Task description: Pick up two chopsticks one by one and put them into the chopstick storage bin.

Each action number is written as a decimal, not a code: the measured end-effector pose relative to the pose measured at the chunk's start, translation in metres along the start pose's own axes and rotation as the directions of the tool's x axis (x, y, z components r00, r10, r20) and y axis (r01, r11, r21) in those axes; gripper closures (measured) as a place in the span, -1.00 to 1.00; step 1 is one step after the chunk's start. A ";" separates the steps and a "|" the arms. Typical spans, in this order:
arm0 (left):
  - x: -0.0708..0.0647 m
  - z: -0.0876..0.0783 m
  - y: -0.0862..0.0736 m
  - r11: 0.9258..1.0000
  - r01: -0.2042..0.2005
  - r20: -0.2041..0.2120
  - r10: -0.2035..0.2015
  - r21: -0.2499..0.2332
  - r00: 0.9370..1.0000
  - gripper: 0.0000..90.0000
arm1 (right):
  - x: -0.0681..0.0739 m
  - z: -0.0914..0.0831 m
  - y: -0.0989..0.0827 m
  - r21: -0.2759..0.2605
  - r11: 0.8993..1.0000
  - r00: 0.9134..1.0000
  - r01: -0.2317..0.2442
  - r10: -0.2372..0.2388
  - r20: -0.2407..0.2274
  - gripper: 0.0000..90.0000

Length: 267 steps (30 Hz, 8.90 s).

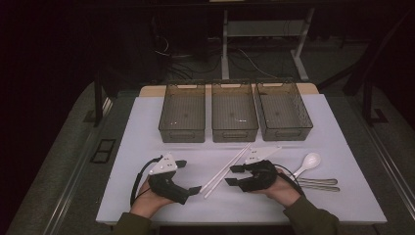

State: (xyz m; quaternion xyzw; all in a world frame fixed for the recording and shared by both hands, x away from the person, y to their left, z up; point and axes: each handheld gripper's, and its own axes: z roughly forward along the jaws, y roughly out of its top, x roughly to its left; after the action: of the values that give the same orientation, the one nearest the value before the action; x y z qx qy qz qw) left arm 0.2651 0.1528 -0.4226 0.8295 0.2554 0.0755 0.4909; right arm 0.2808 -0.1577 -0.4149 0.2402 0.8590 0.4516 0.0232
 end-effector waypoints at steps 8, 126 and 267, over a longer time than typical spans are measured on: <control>-0.001 0.001 0.000 1.000 0.001 0.000 -0.001 0.003 1.000 -1.00 | -0.015 -0.041 -0.024 -0.063 0.998 0.998 -0.028 0.031 0.050 -0.22; 0.002 0.090 0.033 0.974 0.055 -0.138 -0.025 0.222 0.990 0.87 | -0.048 -0.116 -0.095 -0.167 0.980 0.965 -0.109 0.145 0.220 -0.46; 0.196 0.050 0.101 0.951 0.217 -0.368 -0.125 0.220 0.922 0.84 | -0.051 -0.123 -0.098 -0.225 0.963 0.959 -0.149 0.196 0.206 -0.46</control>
State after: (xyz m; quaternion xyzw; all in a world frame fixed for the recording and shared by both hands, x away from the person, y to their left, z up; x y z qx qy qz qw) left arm 0.4870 0.1721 -0.3866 0.8336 0.4180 0.1443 0.3309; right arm 0.2556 -0.3203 -0.4287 0.3607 0.7745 0.5087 0.1063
